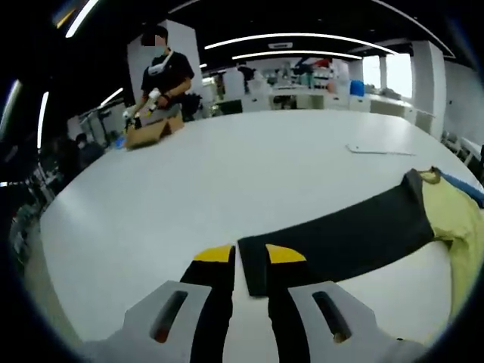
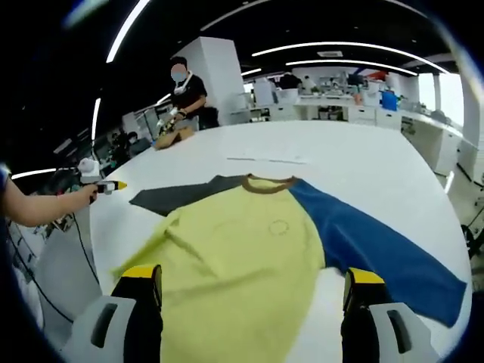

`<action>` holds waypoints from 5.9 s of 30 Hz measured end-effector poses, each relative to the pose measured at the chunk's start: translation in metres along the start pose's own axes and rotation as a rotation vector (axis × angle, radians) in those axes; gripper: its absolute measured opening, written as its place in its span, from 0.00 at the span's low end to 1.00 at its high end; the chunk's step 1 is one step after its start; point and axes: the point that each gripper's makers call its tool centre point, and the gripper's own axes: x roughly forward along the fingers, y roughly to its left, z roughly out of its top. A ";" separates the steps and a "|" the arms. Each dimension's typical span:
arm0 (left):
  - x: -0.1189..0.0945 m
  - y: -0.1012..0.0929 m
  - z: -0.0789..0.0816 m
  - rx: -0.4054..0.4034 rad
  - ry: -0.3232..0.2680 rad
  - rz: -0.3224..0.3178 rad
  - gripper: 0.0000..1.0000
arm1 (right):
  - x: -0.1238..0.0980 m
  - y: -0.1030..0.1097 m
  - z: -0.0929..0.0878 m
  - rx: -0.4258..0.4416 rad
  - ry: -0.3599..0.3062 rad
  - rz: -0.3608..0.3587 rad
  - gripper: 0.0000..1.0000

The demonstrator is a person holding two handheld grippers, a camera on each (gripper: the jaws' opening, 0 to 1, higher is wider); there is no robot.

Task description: Fold the garment on the visible template until the final outline fits inside the template.

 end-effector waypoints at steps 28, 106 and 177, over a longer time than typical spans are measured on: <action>-0.079 -0.155 -0.003 0.136 -0.103 -0.557 0.77 | -0.020 0.026 -0.037 -0.035 0.058 0.018 0.98; -0.175 -0.269 -0.126 0.327 0.210 -0.765 0.02 | -0.068 0.018 -0.161 0.062 0.356 -0.207 0.00; -0.177 -0.254 -0.096 0.136 0.111 -0.692 0.87 | -0.080 -0.014 -0.095 0.155 0.066 -0.173 0.84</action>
